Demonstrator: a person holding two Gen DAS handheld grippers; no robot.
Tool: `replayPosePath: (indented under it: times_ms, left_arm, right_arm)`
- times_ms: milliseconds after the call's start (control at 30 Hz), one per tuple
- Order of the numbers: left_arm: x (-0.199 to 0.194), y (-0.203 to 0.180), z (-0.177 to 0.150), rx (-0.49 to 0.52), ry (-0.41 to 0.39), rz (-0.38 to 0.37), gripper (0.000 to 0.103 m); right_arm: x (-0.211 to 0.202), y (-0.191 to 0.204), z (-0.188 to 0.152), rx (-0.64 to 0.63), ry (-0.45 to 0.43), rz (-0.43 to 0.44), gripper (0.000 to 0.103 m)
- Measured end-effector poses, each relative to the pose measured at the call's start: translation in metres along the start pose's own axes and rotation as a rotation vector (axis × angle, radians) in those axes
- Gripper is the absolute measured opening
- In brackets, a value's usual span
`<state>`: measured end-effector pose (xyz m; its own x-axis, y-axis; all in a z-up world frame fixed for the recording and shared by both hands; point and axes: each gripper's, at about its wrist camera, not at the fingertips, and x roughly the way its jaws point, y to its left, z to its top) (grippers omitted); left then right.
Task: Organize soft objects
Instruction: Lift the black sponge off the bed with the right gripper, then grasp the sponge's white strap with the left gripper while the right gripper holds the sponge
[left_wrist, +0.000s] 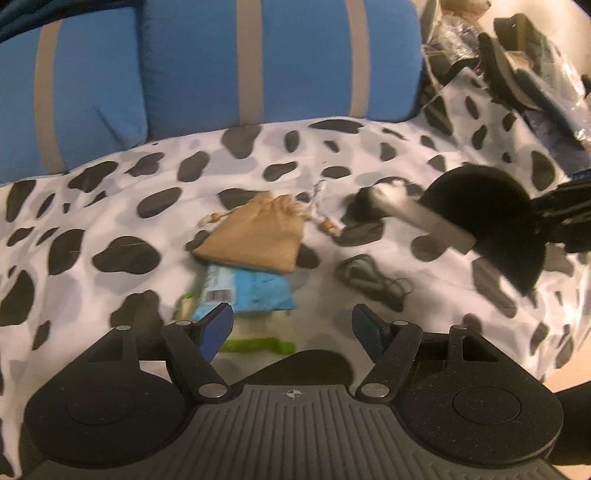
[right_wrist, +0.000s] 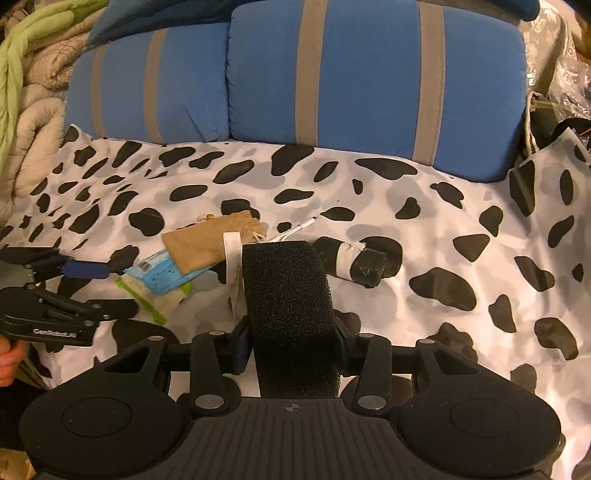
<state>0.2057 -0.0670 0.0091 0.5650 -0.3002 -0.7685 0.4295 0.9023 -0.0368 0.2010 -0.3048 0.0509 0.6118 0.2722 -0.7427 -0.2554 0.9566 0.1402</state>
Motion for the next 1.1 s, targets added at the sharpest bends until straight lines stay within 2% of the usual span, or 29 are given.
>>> replayPosePath:
  times_ms: [200,733,800,900,1100]
  left_arm:
    - [-0.005,0.004,0.001,-0.065,-0.030,-0.075,0.070]
    - [-0.018,0.015,0.001,-0.130,-0.081,-0.134,0.070]
    - [-0.020,0.021,0.001,-0.174,-0.089,-0.180,0.070]
    - [-0.023,0.035,0.000,-0.295,-0.106,-0.299,0.070]
    - [-0.021,0.057,-0.004,-0.485,-0.129,-0.490,0.070]
  right_arm:
    - [-0.001,0.000,-0.002,0.008,-0.004,0.010,0.046]
    - [0.000,0.008,0.001,0.063,-0.024,0.104,0.046]
    - [0.001,0.009,0.002,0.073,-0.025,0.117,0.046]
    - [0.001,0.012,0.003,0.089,-0.026,0.154,0.046]
    - [0.003,0.018,0.003,0.119,-0.020,0.222,0.046]
